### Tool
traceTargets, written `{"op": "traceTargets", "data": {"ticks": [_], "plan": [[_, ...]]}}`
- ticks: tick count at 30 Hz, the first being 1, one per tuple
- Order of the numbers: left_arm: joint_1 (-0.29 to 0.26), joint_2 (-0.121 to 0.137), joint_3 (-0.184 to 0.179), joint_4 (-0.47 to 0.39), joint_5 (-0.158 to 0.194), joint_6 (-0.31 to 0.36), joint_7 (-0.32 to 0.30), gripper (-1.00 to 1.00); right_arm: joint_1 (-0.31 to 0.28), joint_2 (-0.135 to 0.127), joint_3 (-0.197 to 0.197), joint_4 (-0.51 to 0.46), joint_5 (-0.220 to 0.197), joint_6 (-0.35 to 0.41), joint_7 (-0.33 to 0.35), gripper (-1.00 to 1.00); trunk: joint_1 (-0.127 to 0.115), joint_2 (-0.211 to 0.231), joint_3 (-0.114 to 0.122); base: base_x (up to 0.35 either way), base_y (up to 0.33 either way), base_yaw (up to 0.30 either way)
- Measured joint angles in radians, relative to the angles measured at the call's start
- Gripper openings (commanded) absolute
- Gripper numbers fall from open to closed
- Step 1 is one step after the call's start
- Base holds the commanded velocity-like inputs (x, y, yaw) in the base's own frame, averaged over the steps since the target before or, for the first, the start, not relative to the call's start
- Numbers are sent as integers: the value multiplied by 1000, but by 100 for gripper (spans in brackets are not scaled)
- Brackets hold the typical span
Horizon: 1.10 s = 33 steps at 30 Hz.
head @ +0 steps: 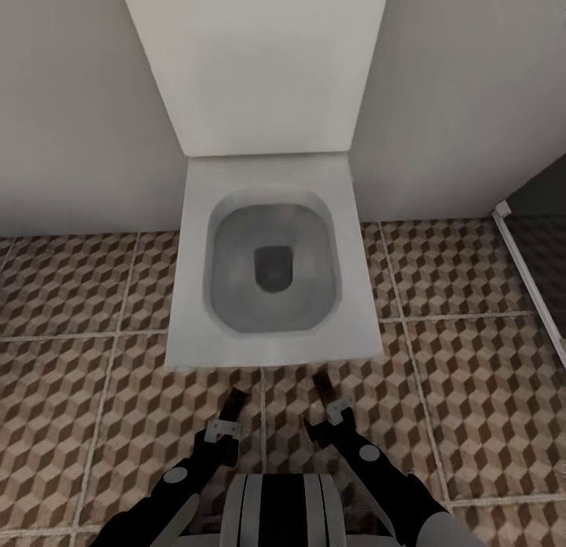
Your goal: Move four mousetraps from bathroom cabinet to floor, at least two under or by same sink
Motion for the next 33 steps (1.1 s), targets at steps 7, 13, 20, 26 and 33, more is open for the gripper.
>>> {"op": "traceTargets", "data": {"ticks": [7,13,20,26,33], "plan": [[0,0,0,-1,0,0,0,-100,0,0,0,0,0,0,0,100,0,0,0,-86,0,0],[0,0,-1,-9,0,0,0,-100,0,0,0,0,0,0,0,100,0,0,0,-11,0,0],[0,-1,0,-21,0,-1,-1,-100,0,1,0,0,0,0,0,100,0,0,0,-1,0,0],[0,-1,2,-6,1,-36,-2,-100,0,2,0,0,1,0,0,100,0,0,0,0,0,0],[0,-11,5,77,-1,-53,-32,-100,0,2,0,0,1,0,0,100,0,0,0,0,0,0]]}}
